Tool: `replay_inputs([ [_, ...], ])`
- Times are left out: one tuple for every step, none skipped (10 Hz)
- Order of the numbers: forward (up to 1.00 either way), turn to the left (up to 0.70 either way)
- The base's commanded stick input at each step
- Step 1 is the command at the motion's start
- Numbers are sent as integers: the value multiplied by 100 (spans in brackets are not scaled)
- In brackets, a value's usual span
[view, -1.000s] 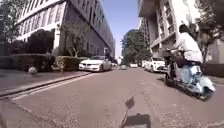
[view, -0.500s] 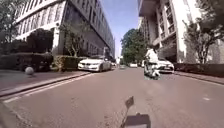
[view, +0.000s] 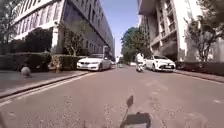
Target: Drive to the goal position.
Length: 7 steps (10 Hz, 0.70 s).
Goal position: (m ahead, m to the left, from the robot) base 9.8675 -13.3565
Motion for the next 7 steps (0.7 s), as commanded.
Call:
replay_inputs([
  [70,0],
  [70,0],
  [70,0],
  [70,-10],
  [70,-12],
  [70,-14],
  [70,-14],
])
